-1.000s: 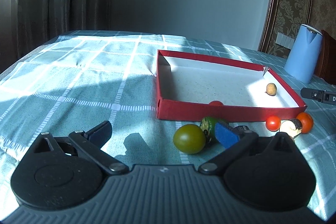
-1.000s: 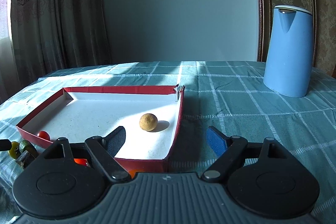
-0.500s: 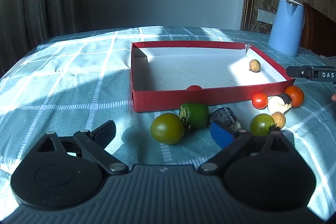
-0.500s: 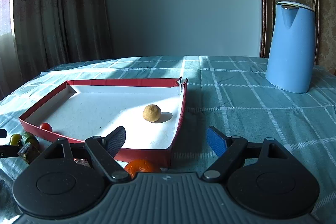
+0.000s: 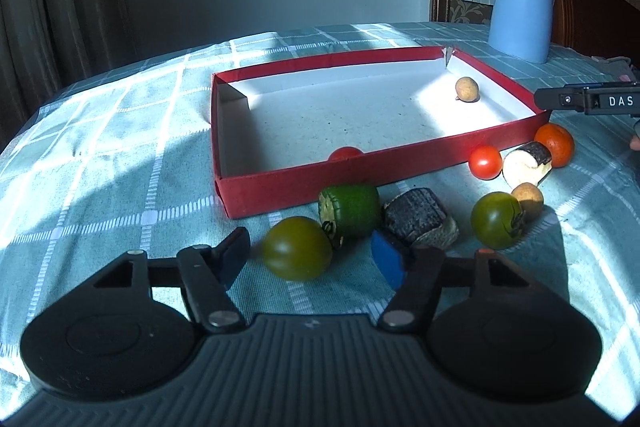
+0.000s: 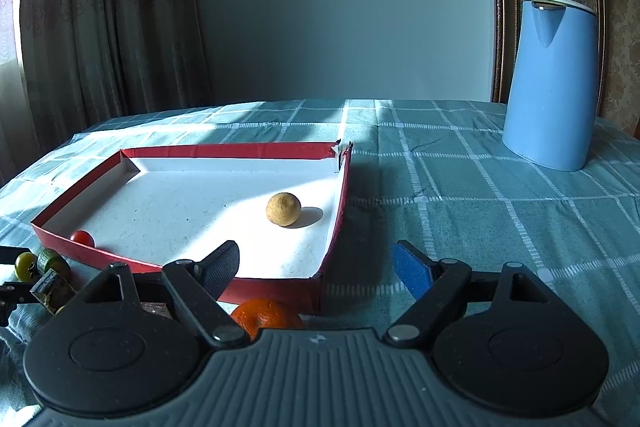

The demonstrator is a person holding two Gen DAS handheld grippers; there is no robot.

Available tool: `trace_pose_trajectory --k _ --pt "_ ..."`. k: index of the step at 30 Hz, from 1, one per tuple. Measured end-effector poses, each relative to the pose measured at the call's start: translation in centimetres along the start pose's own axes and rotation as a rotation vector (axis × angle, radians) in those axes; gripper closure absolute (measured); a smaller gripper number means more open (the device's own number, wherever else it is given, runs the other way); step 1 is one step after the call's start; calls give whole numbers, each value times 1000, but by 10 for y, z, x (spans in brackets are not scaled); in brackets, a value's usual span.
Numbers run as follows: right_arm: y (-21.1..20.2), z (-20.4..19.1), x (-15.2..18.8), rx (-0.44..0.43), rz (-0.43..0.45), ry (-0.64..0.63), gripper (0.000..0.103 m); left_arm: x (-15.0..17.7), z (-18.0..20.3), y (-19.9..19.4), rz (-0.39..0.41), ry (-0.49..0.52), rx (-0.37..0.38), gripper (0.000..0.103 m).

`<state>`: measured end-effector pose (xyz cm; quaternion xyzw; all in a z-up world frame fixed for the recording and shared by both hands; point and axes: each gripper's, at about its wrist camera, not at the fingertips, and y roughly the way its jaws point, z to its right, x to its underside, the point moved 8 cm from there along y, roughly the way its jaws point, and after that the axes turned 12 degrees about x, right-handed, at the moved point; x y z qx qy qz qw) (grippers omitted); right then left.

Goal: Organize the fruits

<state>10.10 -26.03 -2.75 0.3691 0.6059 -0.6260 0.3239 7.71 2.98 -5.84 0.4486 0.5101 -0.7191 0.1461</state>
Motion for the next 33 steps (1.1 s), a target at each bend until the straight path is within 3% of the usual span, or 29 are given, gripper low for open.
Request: trace_pose_trajectory --k 5,6,8,16,22,27,33 --pt "0 0 0 2 -1 2 19 0 2 -3 16 -2 21 54" --pt "-1 0 0 0 -1 3 19 1 1 -3 14 -10 27 63" --pt "0 0 0 -1 -2 3 19 1 -1 -4 20 -29 30 70" --pt "-9 11 -1 12 25 36 19 2 -12 -12 55 -98 28 71" --pt "-31 25 7 -57 54 102 19 2 -23 -18 80 -155 16 71" --pt "-37 12 21 -98 34 46 19 2 -21 -18 81 -146 20 71" --pt "-34 -6 30 -66 26 -40 19 1 -19 -18 82 -140 23 71"
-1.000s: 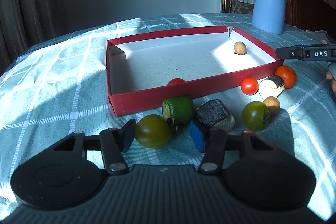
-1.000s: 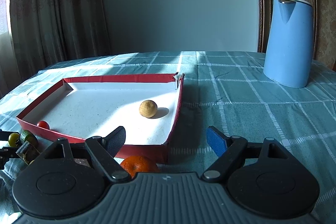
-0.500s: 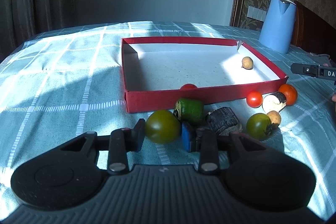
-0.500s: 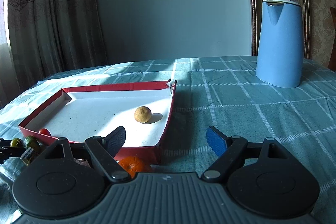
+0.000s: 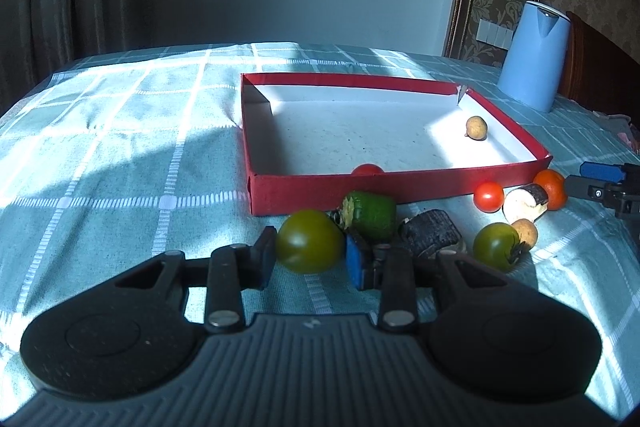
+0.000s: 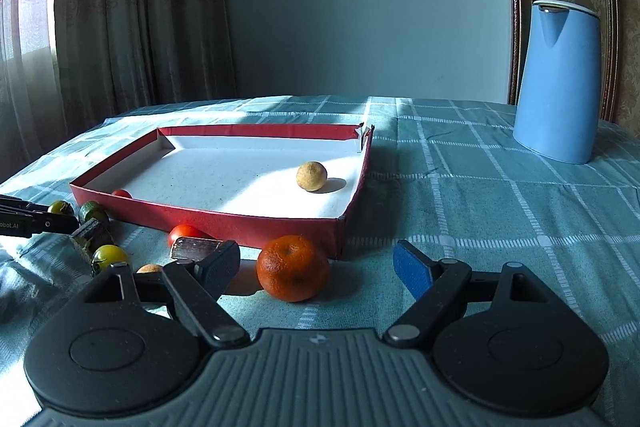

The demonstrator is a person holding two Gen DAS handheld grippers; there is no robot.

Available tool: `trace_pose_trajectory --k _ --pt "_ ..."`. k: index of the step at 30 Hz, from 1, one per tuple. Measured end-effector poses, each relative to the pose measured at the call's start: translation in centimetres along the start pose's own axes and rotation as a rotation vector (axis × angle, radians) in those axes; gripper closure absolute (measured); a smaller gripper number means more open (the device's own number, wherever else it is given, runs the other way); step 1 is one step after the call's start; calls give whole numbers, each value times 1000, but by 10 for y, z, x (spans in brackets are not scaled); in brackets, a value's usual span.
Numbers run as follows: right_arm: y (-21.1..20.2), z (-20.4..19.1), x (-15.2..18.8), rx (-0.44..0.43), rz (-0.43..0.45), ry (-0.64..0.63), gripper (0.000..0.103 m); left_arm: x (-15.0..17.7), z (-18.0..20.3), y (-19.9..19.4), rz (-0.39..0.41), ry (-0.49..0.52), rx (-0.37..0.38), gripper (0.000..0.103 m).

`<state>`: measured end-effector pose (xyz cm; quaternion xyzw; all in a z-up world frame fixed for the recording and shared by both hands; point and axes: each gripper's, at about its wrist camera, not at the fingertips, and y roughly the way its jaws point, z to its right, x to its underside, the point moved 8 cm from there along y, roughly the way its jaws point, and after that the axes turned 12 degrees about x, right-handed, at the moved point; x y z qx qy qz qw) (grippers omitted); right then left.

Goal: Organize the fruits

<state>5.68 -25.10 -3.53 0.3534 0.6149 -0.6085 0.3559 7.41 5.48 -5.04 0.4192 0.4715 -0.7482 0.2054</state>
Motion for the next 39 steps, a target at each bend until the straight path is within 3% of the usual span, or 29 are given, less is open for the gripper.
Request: trace_pose_trajectory --k 6,10,14,29,39 --pt "11 -4 3 -18 -55 8 21 1 1 0 -3 5 0 71" --pt "21 -14 7 -42 -108 -16 45 1 1 0 -5 7 2 70" --pt "24 -16 9 -44 -132 -14 59 1 2 1 -4 11 0 70" --pt "15 -10 4 -25 -76 6 60 0 2 -3 14 14 -5 70" --pt "4 -7 -2 5 -9 19 60 -3 4 -21 102 -25 -63 70"
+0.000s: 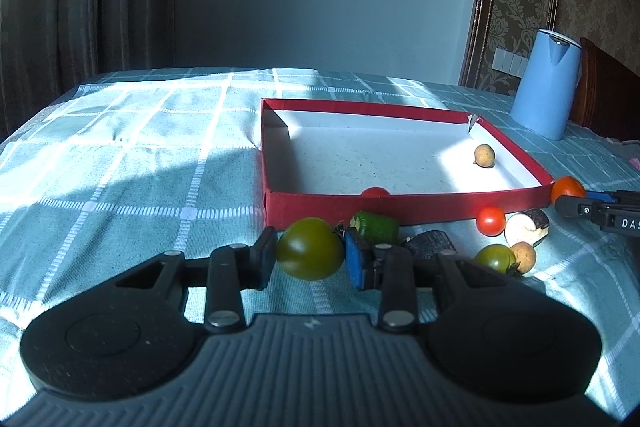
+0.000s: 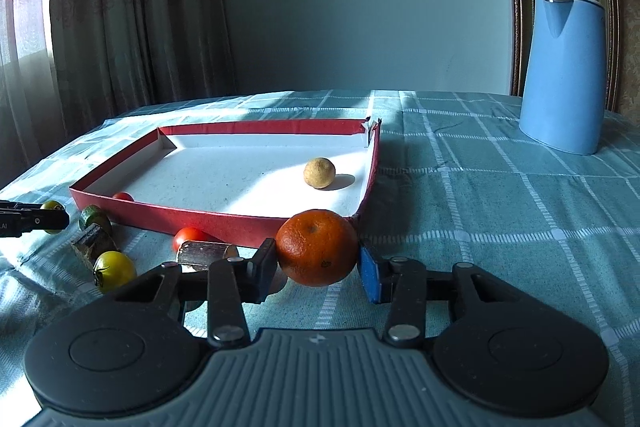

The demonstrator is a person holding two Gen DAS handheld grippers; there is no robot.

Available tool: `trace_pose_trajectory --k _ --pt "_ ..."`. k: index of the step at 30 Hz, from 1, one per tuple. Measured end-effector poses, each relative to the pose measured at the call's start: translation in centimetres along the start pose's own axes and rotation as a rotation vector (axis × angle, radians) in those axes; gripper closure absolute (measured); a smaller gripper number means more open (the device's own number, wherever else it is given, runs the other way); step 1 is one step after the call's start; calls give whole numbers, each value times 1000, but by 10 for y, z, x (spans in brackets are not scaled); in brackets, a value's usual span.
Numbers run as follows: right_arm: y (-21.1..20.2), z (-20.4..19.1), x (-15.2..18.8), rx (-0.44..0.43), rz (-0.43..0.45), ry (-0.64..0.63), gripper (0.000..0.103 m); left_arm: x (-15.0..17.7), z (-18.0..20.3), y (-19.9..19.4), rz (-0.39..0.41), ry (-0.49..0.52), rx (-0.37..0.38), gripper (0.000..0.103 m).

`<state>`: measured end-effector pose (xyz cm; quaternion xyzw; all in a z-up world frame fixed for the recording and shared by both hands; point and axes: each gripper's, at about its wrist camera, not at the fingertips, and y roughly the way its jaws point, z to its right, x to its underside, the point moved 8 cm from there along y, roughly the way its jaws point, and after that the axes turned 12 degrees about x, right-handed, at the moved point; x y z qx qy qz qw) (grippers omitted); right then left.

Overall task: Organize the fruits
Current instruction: 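Grasp the orange with the right tool and lift it while the left tool moves toward the tray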

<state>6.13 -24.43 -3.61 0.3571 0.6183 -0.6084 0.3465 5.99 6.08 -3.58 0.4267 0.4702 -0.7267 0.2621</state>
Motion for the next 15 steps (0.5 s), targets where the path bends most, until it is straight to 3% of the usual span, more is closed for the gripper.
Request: trace_pose_trajectory --k 15 --pt "-7 -1 -6 15 56 -4 60 -35 39 4 76 27 -52 71"
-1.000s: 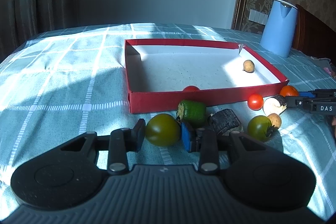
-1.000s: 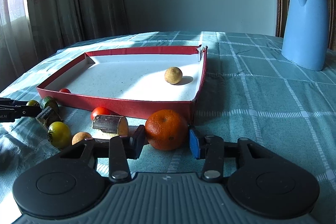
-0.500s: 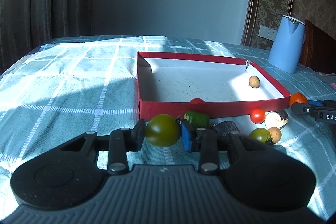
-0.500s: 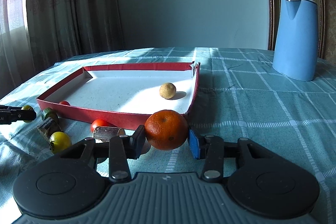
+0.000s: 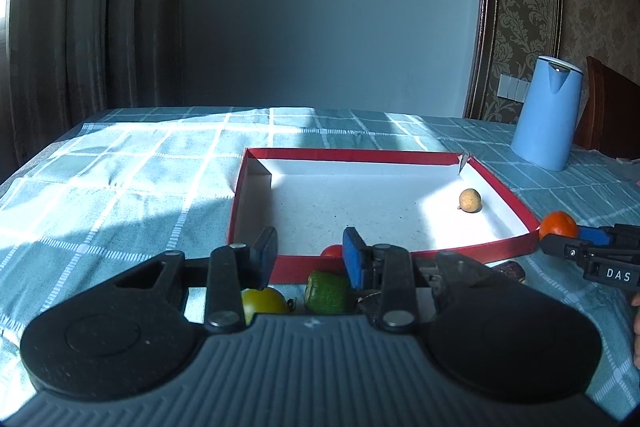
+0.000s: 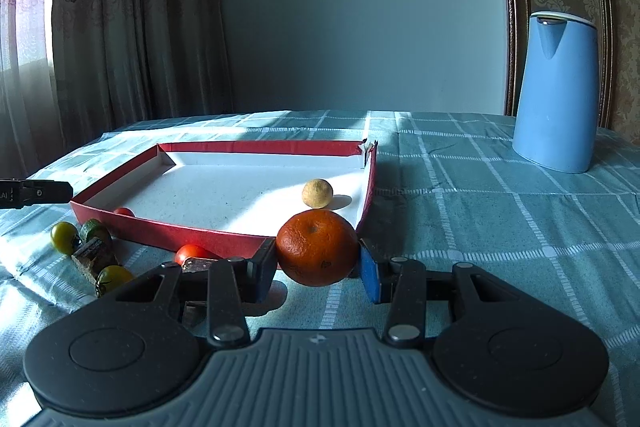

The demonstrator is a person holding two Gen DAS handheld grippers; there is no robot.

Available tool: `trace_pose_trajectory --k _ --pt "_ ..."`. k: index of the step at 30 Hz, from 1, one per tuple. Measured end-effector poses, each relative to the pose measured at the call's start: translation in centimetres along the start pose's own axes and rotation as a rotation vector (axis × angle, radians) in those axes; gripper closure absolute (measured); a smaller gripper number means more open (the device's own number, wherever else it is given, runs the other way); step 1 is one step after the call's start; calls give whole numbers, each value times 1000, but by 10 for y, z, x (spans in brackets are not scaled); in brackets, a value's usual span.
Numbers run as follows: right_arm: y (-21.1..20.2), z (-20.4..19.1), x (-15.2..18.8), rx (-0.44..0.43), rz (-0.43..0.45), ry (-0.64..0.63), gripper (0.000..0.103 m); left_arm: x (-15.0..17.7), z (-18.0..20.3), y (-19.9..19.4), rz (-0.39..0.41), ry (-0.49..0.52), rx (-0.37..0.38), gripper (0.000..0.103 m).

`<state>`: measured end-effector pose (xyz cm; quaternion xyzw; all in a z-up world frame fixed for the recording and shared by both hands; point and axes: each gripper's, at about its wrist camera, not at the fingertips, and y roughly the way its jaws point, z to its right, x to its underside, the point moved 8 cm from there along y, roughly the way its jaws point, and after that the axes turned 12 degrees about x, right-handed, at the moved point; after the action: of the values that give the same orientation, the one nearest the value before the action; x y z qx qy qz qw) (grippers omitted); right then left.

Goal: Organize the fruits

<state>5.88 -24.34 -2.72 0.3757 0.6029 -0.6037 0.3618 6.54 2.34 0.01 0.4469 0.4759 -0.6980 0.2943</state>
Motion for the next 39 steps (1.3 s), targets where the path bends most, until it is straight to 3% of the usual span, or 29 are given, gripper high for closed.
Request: trace_pose_trajectory --k 11,20,26,29,33,39 --pt "1 -18 -21 -8 48 -54 60 -7 19 31 -32 39 6 71" --pt "12 -40 -44 -35 84 -97 60 -5 -27 9 -20 -43 -12 71" --pt "19 -41 -37 -52 50 -96 60 27 -45 2 -111 -28 21 70" --pt "18 -41 -36 -52 53 -93 60 36 -39 1 -117 -5 44 66" --pt "17 -41 -35 -53 52 -93 60 37 -30 3 -117 52 20 63" --pt "16 -43 -32 -61 46 -98 60 41 -38 21 -179 13 -5 63"
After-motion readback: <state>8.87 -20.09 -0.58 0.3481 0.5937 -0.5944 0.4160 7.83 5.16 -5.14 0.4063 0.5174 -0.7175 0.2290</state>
